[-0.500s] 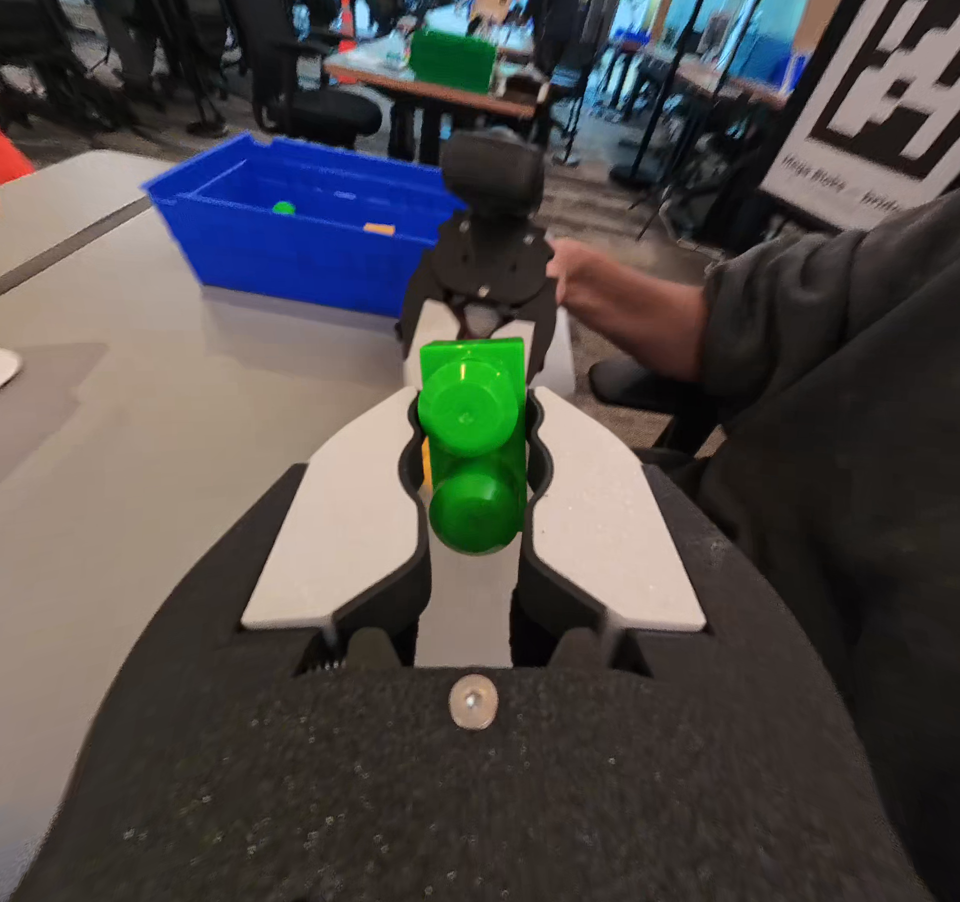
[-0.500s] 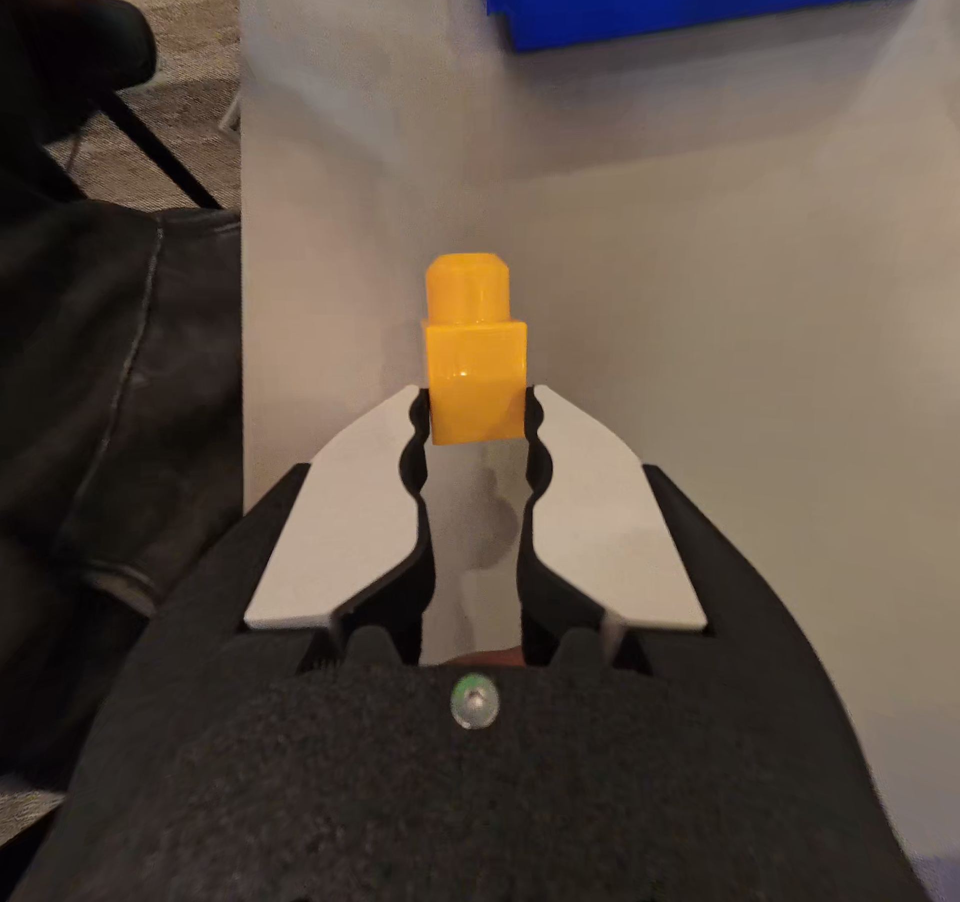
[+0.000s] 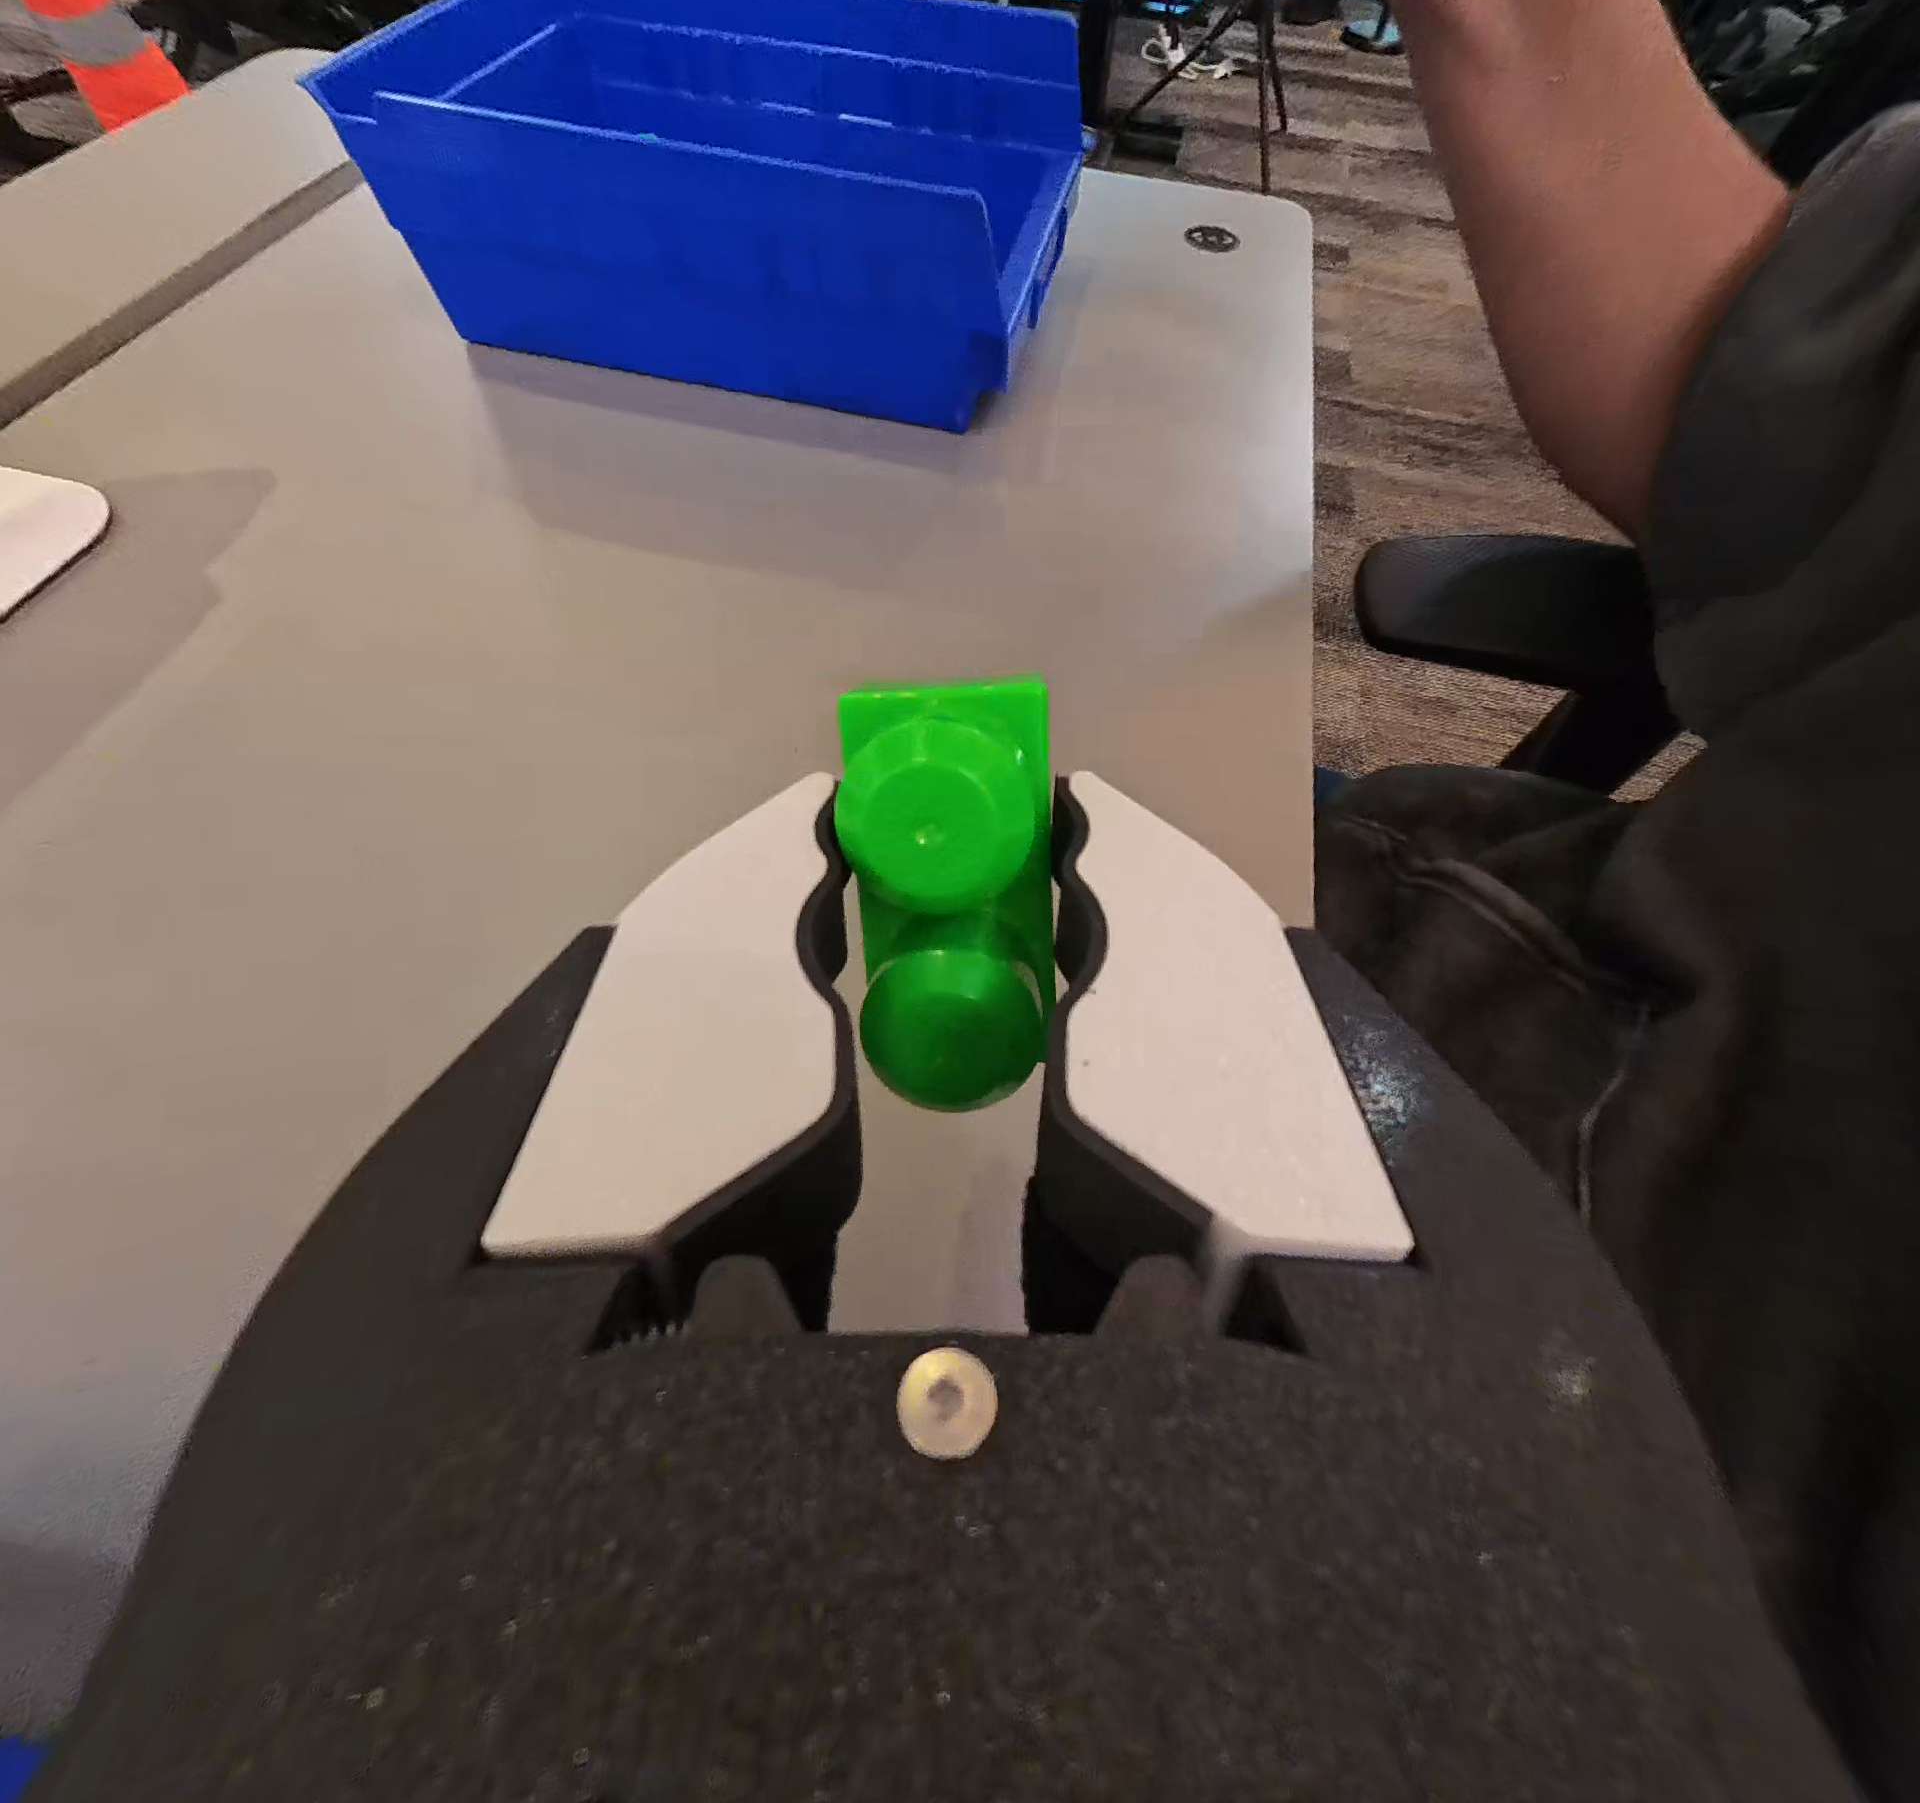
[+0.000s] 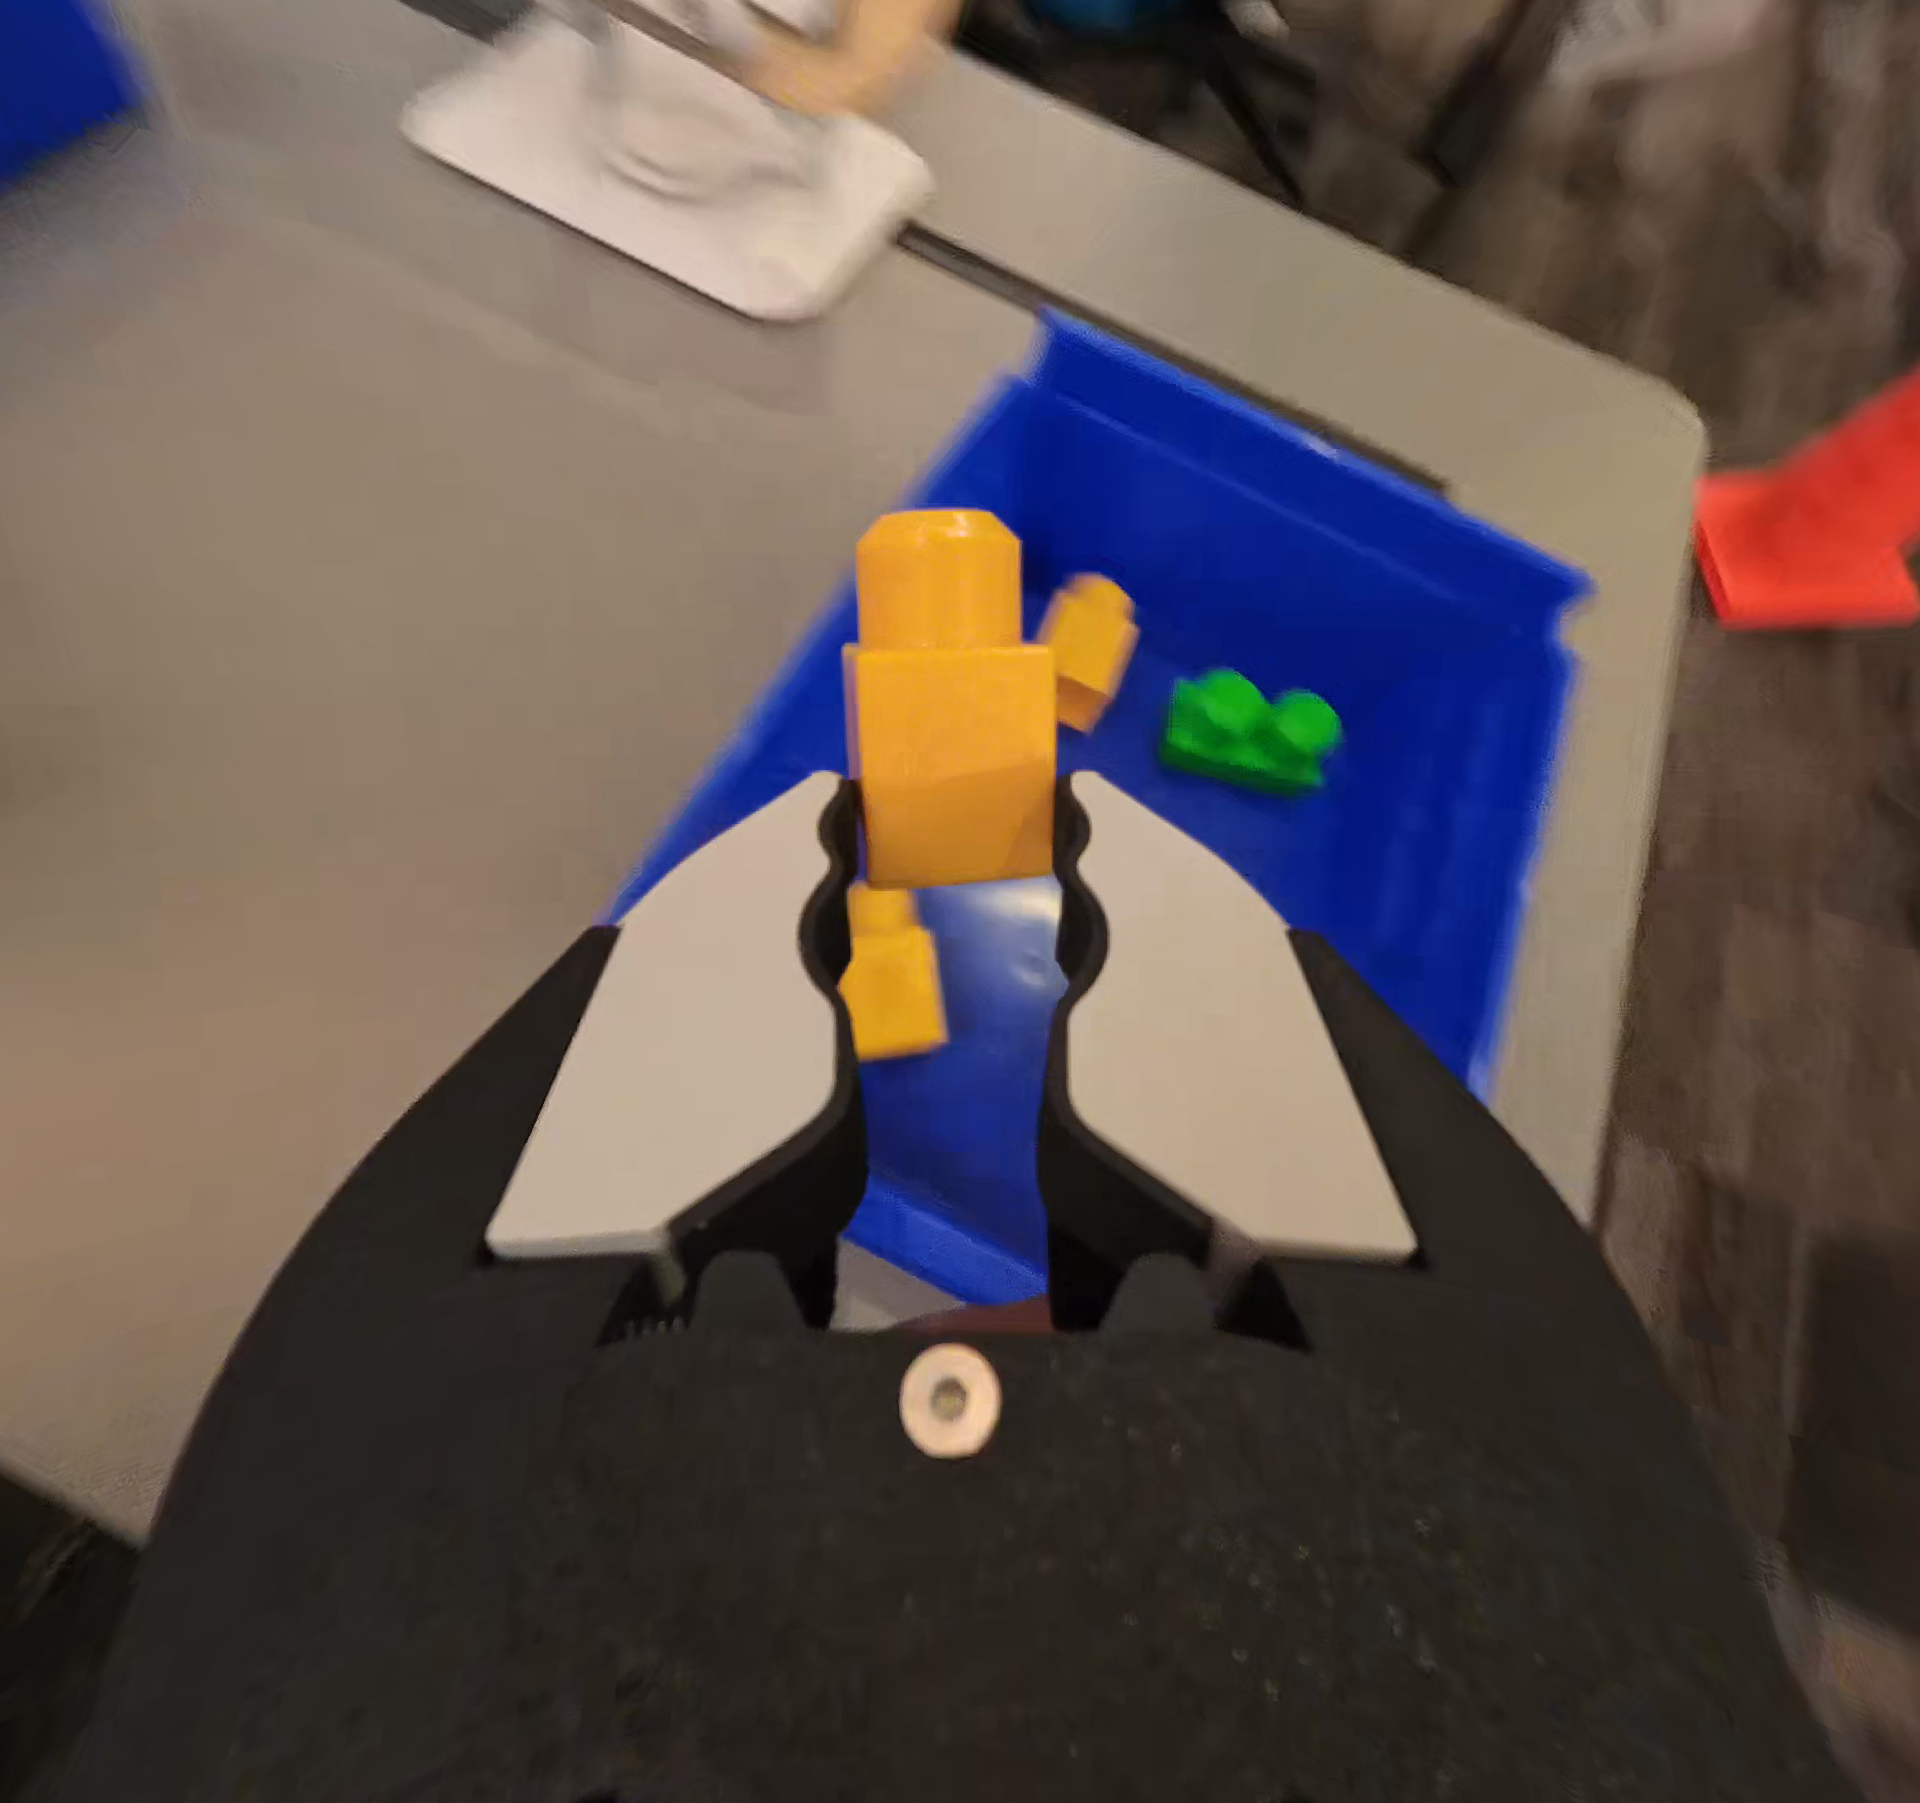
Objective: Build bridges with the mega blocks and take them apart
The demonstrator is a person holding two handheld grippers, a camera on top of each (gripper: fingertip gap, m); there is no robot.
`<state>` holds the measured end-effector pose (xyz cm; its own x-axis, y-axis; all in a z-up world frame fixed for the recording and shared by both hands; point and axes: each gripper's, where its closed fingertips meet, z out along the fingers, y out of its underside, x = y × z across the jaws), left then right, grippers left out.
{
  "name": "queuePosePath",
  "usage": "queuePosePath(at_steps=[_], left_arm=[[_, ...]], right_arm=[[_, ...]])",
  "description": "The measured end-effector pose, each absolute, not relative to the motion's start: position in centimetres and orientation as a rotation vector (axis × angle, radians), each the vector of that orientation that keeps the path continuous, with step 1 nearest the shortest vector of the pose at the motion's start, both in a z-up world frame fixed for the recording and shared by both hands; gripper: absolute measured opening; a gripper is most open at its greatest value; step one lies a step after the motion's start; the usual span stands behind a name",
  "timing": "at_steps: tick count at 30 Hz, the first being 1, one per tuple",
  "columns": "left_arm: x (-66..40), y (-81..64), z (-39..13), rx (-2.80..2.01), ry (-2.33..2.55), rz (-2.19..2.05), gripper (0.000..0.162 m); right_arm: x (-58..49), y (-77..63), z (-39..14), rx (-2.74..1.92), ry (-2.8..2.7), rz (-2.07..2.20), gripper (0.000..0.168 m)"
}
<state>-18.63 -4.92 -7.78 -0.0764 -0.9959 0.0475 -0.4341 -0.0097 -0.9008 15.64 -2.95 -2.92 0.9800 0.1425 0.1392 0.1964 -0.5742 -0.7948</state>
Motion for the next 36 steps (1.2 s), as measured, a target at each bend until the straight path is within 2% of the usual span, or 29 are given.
queuePosePath(at_steps=[4,8,11,14,17,22,24,28,31,36], left_arm=[[-18.2,-5.0,-8.1,-1.513,1.610,-1.025,0.036],[-18.0,-5.2,-7.8,-1.505,1.618,-1.045,0.037],[-18.3,-4.9,-8.0,-1.521,1.613,-1.023,0.036],[-18.6,-4.3,-8.3,-1.563,1.587,-1.017,0.036],[-19.2,-3.4,-9.2,-1.638,1.562,-0.972,0.036],[-19.2,-1.1,-11.0,-1.866,1.533,-0.816,0.036],[-18.6,0.6,-12.1,-2.047,1.525,-0.688,0.036],[-14.9,2.9,-14.0,-2.236,1.585,-0.584,0.036],[-12.3,4.5,-15.4,-2.276,1.649,-0.464,0.037],[-10.2,5.2,-17.6,-2.304,1.709,-0.364,0.037]], right_arm=[[21.2,-0.2,-8.8,-2.499,-0.132,-0.099,0.036],[21.9,1.5,-14.8,-2.766,-0.328,-0.073,0.036],[21.1,1.5,-17.1,-2.859,-0.422,-0.044,0.036],[21.1,1.2,-16.7,-2.822,-0.391,-0.100,0.044],[19.7,0.1,-12.9,-2.631,-0.318,-0.205,0.046],[10.7,-3.4,-5.8,-2.115,-0.274,-0.217,0.038],[4.7,-5.2,-6.0,-2.018,-0.309,-0.010,0.033],[-3.4,-6.8,-8.9,-1.981,-0.333,0.254,0.032],[-5.0,-7.2,-11.5,-2.052,-0.407,0.219,0.034],[-5.8,-8.0,-12.1,-2.053,-0.398,0.300,0.034]])
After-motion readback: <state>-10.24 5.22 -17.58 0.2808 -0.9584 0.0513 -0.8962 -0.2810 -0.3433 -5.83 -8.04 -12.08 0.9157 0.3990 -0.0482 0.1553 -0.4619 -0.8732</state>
